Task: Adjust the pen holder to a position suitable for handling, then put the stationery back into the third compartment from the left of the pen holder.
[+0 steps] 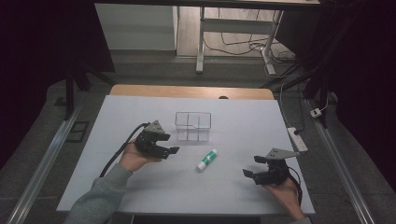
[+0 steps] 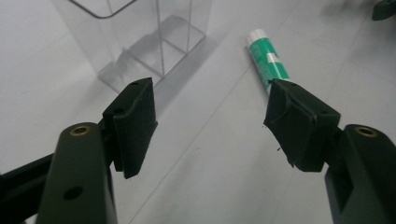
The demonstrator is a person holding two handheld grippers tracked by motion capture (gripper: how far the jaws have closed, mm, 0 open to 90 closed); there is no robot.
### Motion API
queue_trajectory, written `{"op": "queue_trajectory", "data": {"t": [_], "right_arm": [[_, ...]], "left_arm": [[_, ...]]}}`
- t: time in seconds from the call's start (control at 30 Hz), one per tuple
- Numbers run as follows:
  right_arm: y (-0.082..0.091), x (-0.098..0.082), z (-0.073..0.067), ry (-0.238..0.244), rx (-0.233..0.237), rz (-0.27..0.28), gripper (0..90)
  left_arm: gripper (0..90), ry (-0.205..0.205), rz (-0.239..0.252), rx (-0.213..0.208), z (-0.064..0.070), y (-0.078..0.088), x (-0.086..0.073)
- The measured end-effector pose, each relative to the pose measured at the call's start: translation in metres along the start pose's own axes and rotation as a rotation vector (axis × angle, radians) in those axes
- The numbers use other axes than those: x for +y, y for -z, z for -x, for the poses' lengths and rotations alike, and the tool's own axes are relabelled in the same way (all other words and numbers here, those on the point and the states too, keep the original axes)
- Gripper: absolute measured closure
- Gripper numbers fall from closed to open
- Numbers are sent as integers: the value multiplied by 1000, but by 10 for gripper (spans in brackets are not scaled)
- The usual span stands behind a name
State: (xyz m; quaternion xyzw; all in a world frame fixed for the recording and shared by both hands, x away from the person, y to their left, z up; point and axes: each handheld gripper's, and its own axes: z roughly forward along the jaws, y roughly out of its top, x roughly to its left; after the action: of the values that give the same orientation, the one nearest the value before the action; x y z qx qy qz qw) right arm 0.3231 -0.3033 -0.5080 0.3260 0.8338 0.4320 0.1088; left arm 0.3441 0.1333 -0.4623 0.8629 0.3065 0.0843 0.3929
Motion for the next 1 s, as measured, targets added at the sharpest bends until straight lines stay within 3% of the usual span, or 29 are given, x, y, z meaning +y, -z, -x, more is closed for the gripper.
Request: {"op": "queue_trajectory", "data": {"t": [0.3,0.5,0.83,0.93,1.0], "right_arm": [[-1,0,0,-5,5,3,189],[-1,0,0,-5,2,-2,190],[-2,0,0,0,6,-2,191],[-2,0,0,4,5,-7,191],[-3,0,0,3,1,-6,191]], "left_arm": [[325,-39,-4,-52,21,-16,12],[326,-69,-8,-62,32,-26,19],[326,-93,-38,-61,42,-41,24],[327,-154,-70,6,51,-46,27],[326,-163,-77,-6,55,-50,27]]}}
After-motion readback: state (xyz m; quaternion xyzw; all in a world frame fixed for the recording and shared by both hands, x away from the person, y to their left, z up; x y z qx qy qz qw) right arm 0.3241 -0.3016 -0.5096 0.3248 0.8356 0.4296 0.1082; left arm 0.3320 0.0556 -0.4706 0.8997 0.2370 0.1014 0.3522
